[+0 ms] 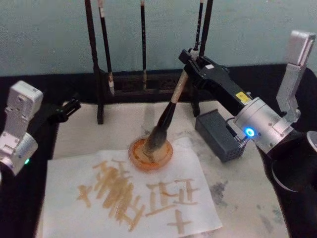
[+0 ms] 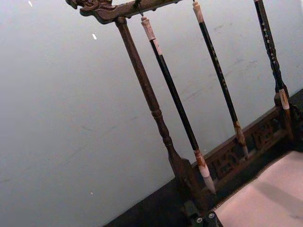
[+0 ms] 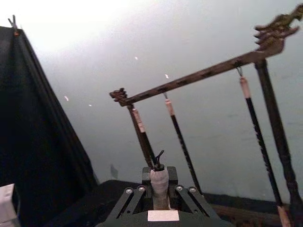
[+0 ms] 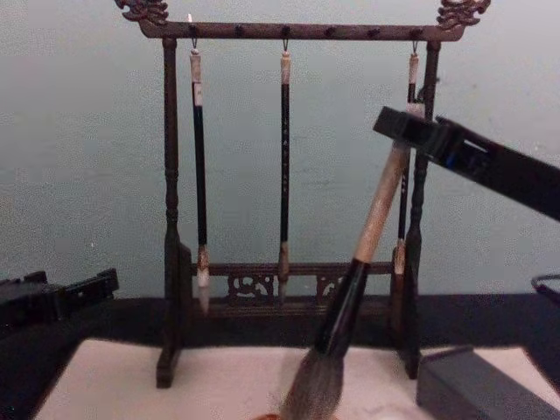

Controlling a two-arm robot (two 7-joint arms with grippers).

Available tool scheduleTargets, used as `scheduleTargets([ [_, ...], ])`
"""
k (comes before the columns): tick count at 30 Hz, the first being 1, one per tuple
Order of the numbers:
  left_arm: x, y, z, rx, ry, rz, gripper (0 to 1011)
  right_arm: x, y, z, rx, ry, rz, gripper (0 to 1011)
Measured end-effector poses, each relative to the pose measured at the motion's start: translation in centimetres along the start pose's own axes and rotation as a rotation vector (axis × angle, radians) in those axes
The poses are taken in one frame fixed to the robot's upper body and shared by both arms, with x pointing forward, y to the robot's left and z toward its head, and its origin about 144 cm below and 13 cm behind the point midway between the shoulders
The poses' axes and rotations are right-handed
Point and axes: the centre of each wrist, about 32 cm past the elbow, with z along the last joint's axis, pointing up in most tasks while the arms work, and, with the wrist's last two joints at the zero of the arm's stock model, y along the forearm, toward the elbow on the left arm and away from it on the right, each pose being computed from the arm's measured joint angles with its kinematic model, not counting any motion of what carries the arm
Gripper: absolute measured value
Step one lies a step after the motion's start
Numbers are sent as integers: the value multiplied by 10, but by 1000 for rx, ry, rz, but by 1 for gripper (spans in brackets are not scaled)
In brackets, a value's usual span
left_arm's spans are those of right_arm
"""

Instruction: Pick up the brush from the inkstone, write on the paper, then place the brush back to its original position.

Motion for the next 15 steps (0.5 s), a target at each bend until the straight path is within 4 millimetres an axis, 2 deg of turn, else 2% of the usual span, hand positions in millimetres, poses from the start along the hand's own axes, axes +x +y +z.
scheduleTargets([
  [15,0,0,0,0,0,0,1002,13,3,-14,12,23,-45,203],
])
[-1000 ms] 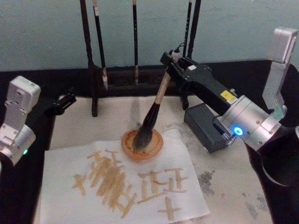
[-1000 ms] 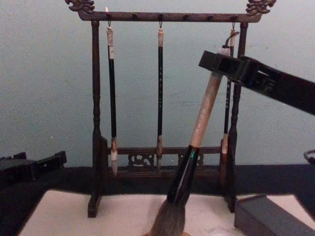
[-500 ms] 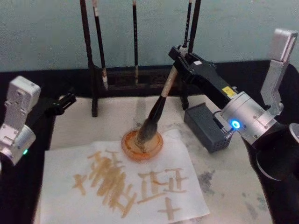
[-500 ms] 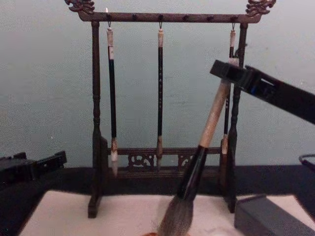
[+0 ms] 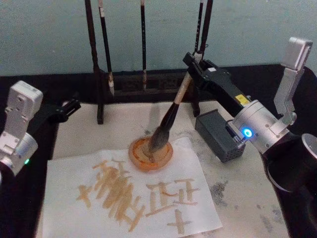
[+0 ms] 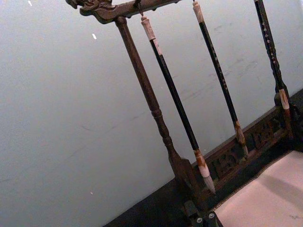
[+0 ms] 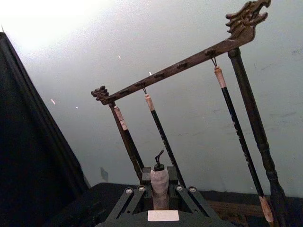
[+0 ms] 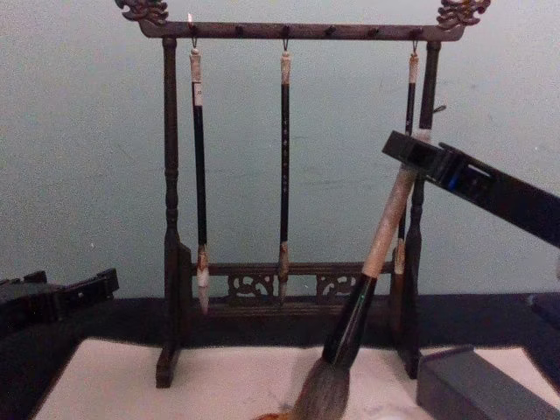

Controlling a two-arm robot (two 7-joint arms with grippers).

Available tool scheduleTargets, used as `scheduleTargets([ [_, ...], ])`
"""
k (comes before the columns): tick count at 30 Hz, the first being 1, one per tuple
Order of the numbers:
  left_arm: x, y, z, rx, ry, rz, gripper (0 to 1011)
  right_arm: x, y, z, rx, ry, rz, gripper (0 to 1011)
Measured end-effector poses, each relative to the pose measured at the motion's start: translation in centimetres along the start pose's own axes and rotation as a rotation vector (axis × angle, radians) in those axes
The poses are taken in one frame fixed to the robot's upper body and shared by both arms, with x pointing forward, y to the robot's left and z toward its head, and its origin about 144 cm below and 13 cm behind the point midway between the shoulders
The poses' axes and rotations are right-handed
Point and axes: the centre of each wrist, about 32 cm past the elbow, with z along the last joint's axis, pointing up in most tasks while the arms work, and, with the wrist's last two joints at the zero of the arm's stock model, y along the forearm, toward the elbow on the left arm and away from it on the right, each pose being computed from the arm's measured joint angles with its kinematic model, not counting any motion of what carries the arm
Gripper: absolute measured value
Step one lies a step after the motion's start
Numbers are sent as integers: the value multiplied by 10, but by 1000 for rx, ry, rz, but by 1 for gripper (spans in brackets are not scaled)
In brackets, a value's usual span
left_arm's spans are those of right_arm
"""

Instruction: Pick up the brush from the inkstone, write on the paper, then place the brush back to its original position.

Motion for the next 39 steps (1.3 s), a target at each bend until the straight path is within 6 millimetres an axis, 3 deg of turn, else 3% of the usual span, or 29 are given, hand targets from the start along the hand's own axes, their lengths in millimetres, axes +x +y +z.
scheduleTargets([
  [26,0,0,0,0,0,0,1002,10,-10,-18,-37,20,-39,203],
  [39,0,0,0,0,0,0,1002,15,-20,-18,-48,4,-76,201],
])
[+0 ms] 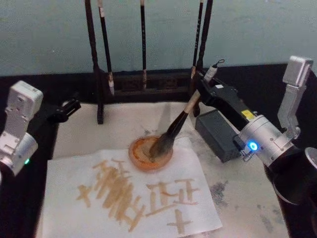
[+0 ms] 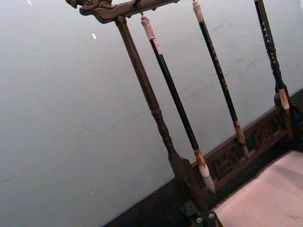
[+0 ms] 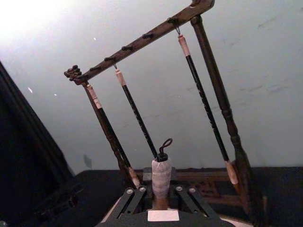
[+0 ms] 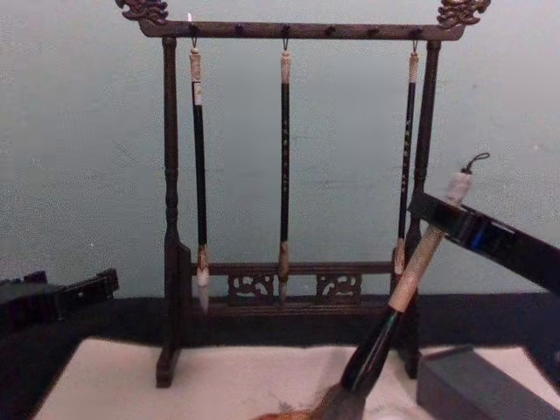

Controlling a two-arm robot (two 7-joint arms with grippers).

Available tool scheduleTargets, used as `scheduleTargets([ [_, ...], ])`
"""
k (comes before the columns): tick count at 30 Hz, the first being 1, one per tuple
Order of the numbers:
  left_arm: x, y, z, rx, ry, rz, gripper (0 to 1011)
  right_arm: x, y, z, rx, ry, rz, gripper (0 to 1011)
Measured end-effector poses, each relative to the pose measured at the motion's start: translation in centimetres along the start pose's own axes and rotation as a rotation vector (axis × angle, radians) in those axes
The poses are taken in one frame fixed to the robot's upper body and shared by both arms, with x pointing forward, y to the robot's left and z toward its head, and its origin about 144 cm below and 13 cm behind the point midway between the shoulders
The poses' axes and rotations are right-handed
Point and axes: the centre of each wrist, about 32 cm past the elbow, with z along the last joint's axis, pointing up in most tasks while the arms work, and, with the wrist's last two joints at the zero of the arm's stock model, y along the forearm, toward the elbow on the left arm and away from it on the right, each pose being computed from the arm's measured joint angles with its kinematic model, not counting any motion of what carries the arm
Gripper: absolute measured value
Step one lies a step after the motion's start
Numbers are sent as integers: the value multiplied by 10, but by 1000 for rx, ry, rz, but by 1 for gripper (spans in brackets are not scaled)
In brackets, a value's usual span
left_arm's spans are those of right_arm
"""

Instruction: Pick up the brush from the inkstone, write on the paper, then place the brush back to its original position.

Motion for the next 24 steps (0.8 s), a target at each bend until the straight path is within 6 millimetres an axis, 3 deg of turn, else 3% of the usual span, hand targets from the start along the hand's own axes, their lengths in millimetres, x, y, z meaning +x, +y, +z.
scheduleTargets([
  [24,0,0,0,0,0,0,1002,0,-15,4,-25,-44,-76,201],
])
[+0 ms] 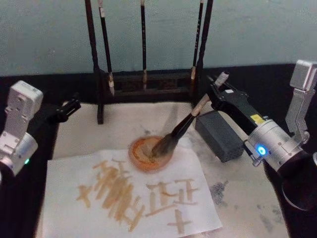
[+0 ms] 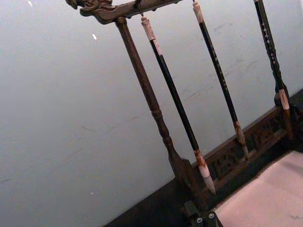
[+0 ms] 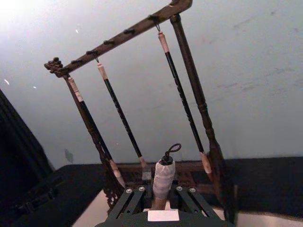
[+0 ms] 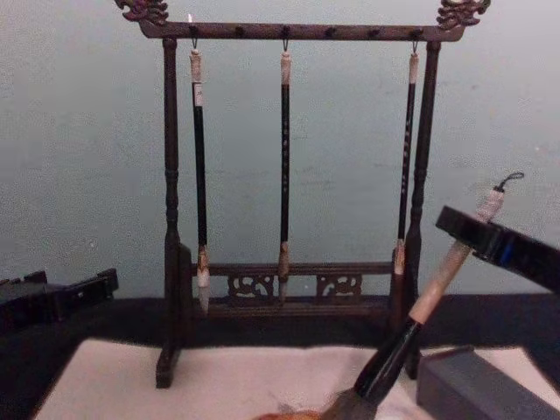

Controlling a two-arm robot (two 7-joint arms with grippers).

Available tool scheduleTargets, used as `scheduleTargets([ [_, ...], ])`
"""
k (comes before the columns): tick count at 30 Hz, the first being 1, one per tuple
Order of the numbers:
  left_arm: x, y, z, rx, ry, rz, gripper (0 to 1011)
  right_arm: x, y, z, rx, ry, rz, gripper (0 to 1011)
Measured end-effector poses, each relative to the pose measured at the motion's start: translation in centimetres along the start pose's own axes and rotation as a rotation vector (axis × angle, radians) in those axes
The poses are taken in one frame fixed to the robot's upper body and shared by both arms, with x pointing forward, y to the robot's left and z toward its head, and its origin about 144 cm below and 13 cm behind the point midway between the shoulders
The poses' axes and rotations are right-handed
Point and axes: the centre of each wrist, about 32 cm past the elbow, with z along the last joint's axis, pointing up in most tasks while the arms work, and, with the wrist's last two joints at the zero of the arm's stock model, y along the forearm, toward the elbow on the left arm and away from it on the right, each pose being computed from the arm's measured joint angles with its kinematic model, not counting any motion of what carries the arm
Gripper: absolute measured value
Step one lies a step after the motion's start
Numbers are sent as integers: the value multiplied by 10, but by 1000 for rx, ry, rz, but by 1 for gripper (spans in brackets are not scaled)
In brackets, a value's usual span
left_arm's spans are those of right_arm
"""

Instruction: Pick up the brush from the inkstone, write on the paper, then place the brush back to its original position.

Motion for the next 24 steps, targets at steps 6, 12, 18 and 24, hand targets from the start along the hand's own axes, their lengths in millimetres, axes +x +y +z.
scheduleTargets([
  [6,0,0,0,0,0,0,1002,2,-2,-3,-13,0,-21,201],
  [12,0,0,0,0,0,0,1000,4,-3,-8,-30,9,-37,204],
  [18,0,0,0,0,0,0,1002,6,-4,-11,-42,9,-56,206],
  [24,0,0,0,0,0,0,1002,8,-6,-12,-58,4,-80,207],
])
